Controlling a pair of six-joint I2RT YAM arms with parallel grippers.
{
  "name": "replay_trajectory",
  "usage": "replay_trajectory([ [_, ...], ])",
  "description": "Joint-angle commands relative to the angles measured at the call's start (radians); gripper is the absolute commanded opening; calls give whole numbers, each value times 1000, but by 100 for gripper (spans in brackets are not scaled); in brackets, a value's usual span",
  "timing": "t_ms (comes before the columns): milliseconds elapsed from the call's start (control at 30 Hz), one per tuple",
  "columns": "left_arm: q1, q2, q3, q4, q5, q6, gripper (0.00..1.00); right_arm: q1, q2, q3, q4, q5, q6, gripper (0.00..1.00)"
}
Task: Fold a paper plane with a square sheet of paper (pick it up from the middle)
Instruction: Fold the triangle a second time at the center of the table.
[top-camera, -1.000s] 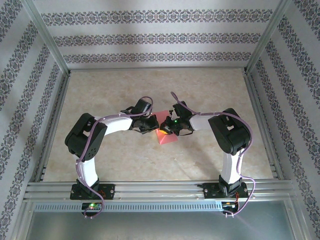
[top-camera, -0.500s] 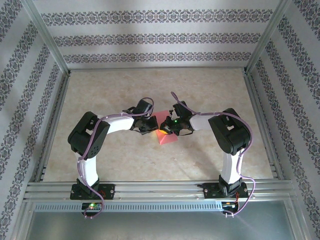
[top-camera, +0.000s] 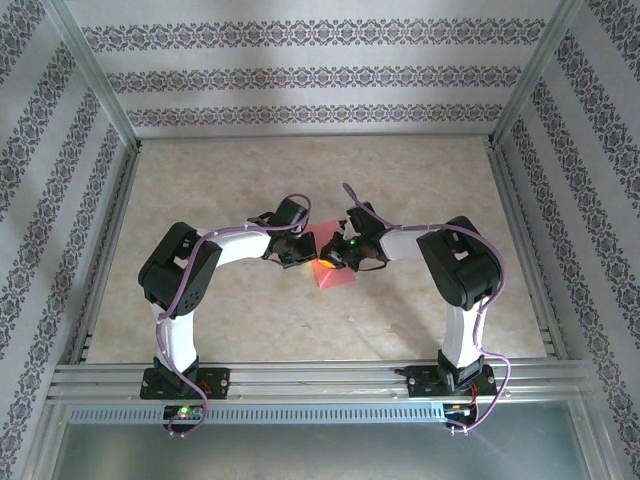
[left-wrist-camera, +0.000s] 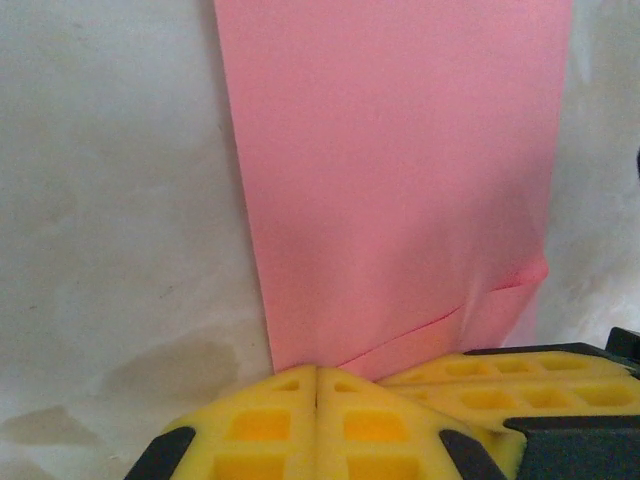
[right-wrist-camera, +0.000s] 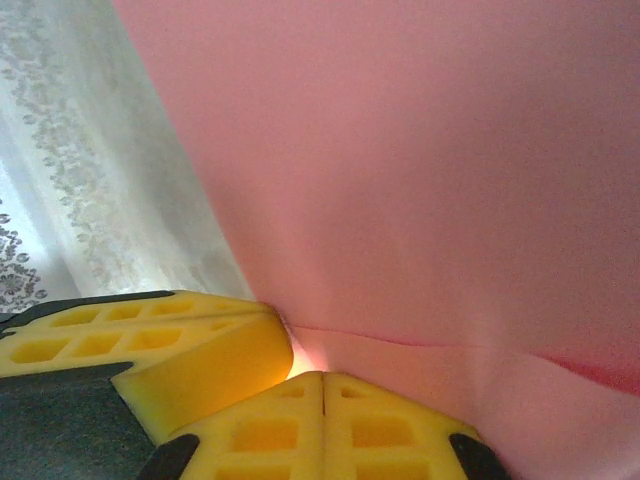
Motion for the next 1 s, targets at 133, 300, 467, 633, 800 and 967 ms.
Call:
replay_trajectory([
  [133, -10, 55, 21, -187, -89, 84, 0, -32, -68, -43, -10, -29, -82, 2],
  [300, -10, 67, 40, -193, -89, 96, 0, -30, -49, -59, -13, -32, -103, 2],
  [467, -10, 72, 52, -212, -99, 108, 0, -32, -33, -66, -44, 10, -114, 1],
  [633, -11, 66, 62, -222, -111, 117, 0, -39, -7, -81, -47, 49, -95, 1],
  [800, -10, 43, 113, -237, -91, 145, 0, -37, 22, -88, -65, 85, -66, 1],
  [967, -19, -52, 114, -176, -25, 112, 3, -33, 22, -91, -90, 124, -57, 1],
])
